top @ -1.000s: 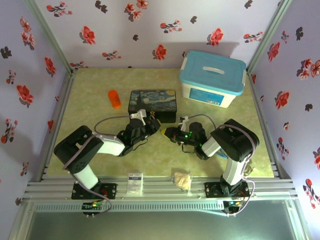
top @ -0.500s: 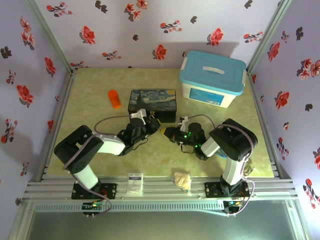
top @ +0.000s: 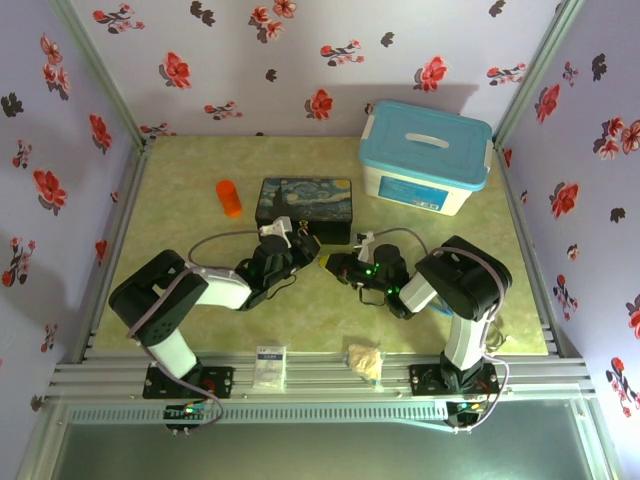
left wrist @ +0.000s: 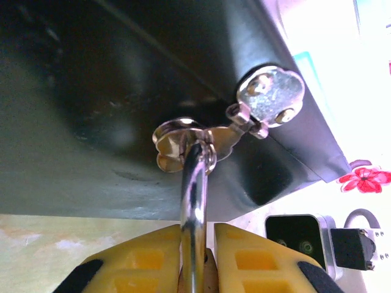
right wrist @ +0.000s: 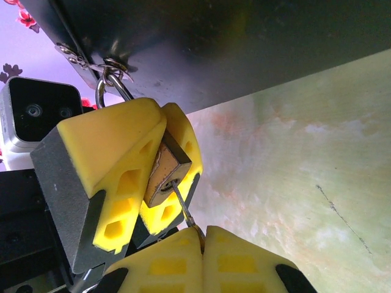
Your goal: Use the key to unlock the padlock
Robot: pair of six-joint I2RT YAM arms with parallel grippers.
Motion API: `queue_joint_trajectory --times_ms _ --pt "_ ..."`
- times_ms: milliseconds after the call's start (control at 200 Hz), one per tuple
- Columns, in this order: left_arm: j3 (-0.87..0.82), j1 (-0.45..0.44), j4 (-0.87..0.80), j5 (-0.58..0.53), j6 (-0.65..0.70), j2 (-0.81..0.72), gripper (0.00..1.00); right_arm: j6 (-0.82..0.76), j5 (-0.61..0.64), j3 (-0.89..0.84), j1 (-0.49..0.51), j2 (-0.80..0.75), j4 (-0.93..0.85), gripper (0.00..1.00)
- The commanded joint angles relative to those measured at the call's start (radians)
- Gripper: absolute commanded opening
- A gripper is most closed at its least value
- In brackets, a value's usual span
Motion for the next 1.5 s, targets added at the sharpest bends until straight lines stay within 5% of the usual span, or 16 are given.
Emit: queue_joint_trajectory --times_ms 0,290,845,1160,1490 --pt "0.043 -0.05 -0.013 0.135 0.011 -0.003 0.0 -0.038 0.073 0.064 0.006 -0.018 0.053 0.0" --pt "0.032 -0.052 -0.02 0.141 0.003 0.019 0.0 -0.264 0.149 0.086 0.014 -0.191 -0.363 0.0" --pt "0.021 -0.055 0.05 0.179 0.024 0.032 0.0 -0.027 -0.081 0.106 -0.096 -0.01 0.007 0.0" --pt "0.004 -0.056 0.175 0.211 -0.015 0.09 0.0 0.06 -0.1 0.107 -0.108 0.035 0.105 0.0" --pt "0.014 -0.056 0.128 0.197 -0.004 0.074 0.01 0.06 -0.081 0.069 -0.084 -0.009 0.104 0.0"
